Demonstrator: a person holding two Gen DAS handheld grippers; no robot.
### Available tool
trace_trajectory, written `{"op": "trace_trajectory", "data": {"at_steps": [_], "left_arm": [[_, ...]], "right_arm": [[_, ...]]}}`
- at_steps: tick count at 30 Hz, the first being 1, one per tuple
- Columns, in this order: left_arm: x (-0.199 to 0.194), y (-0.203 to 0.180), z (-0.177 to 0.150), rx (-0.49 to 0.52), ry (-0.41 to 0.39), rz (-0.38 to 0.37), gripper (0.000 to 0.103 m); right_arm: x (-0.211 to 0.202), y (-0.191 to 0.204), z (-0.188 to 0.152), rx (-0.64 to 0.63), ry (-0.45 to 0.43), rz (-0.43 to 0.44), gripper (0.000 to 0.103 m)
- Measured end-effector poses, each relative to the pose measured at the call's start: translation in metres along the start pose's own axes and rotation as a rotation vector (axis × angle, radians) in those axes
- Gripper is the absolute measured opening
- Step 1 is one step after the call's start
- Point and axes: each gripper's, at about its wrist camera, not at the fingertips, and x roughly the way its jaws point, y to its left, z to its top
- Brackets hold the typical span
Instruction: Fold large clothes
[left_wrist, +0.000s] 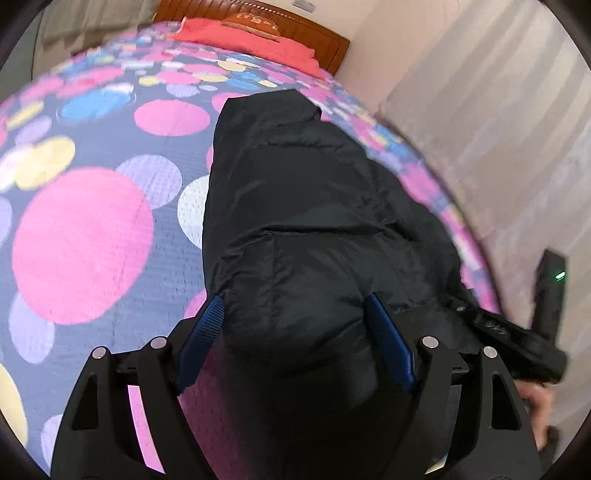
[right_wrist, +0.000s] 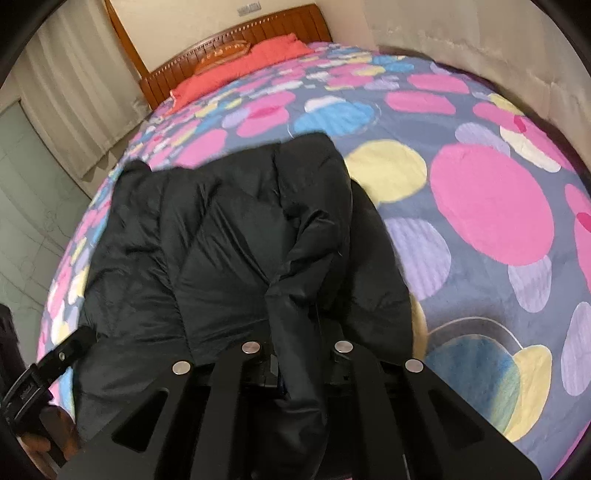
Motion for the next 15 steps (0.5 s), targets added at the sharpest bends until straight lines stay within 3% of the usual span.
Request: {"op": "trace_trajectory", "data": {"at_steps": [4,10,15], "left_arm": [[0.017,-0.01,-0.002,0.025,0.007,0.046,0.079],[0.031,-0.017,-0.012,0.074,-0.016,0.11,0.079],[0.023,-0.012,-0.012,0.059,-0.041,0.083,0.079]], "right_arm": [[0.023,-0.017,-0.008,0.036,0.024,0.033,0.008],[0.033,-0.021,-0.018,0.04,-0.02,0.05,0.007],[0.021,-0.014,-0.022,0.017,-0.042,0.039,0.01]]}}
